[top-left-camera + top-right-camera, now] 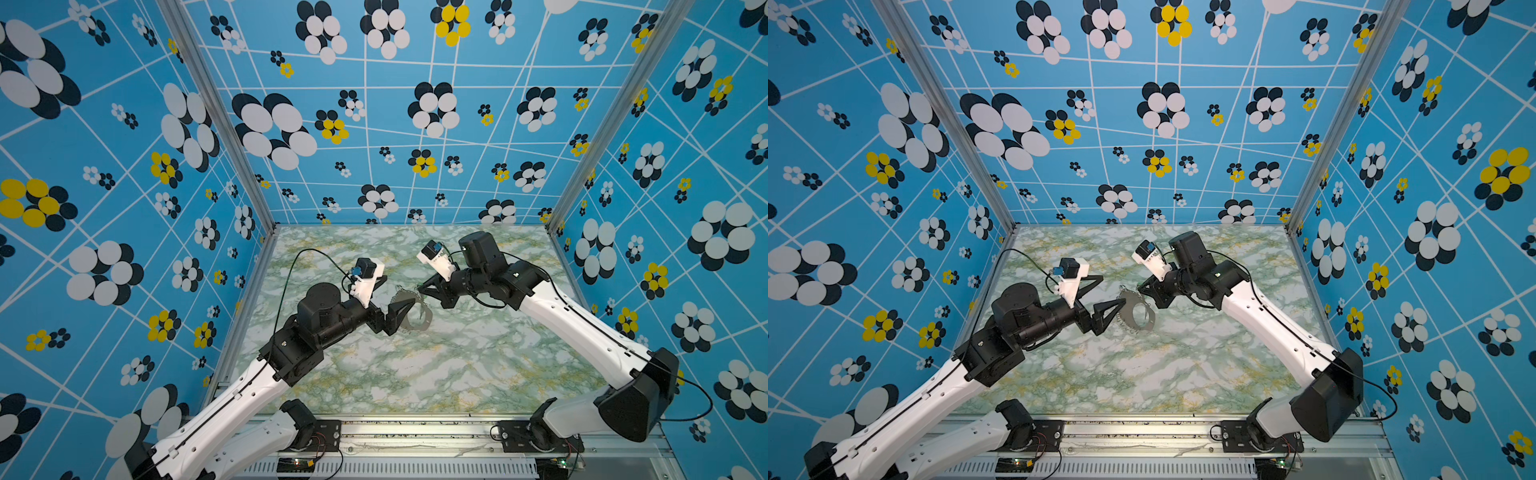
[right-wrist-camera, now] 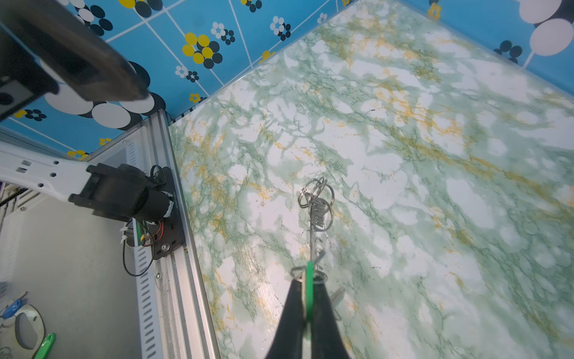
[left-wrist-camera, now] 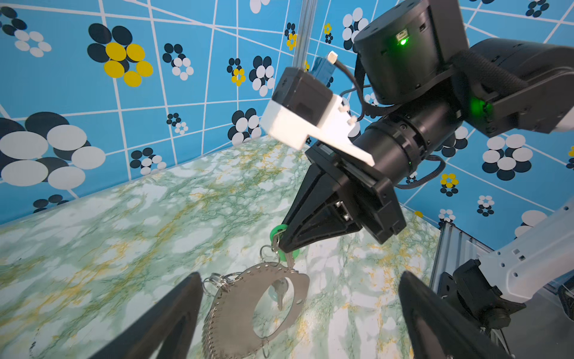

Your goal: Put the keys on the keyring

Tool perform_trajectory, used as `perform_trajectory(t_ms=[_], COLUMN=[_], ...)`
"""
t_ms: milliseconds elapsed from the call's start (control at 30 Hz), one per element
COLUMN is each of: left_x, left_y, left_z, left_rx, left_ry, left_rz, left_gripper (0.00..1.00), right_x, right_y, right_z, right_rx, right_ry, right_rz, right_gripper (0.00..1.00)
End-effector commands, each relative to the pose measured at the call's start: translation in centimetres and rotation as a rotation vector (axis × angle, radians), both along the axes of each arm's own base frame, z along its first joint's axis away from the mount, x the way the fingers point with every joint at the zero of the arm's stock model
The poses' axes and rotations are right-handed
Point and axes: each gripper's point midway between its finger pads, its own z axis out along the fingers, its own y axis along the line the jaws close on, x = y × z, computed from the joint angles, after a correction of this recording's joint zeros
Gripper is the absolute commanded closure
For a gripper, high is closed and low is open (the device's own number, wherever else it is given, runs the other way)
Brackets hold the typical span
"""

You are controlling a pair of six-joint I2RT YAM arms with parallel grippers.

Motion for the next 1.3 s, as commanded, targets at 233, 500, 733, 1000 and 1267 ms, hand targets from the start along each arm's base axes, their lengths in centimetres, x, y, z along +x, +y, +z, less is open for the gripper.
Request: perform_trajectory(t_ms=[233,500,733,1000,1267], left_x=[0.1,0.3,0.4,0.7,1.0], left_y=[0.9,0.6,0.3,-0.1,0.3], left_z=[-0.8,-0.7,-0.9,-1.3,-2.0], left_rx=[0.014,0.017,0.024,0.029,0.054], left_ry=[0.014,0.018,0.028,0.039,0.05], left_rz=[0.033,0.025,0.012,0.002,0.03], left_gripper=[0.01,0.01,0.01,0.01,0.01], right_x=[3.9,5.0,4.2,3.0,2.5], right_y=[-5.0,-9.4,-12.7,-16.0,-19.7], right_z=[-8.9,-12.9,-16.6,-20.6,-22.7], right_rx=[-0.066,-0.175,-0.265,-0.414,-0.591], right_ry=[0.23,0.33,0.42,0.481,0.481], right_rz=[-0.215,-0.357,-0.446,-0.565,-0.694], right_gripper=[1.0,1.0,1.0,1.0,0.86])
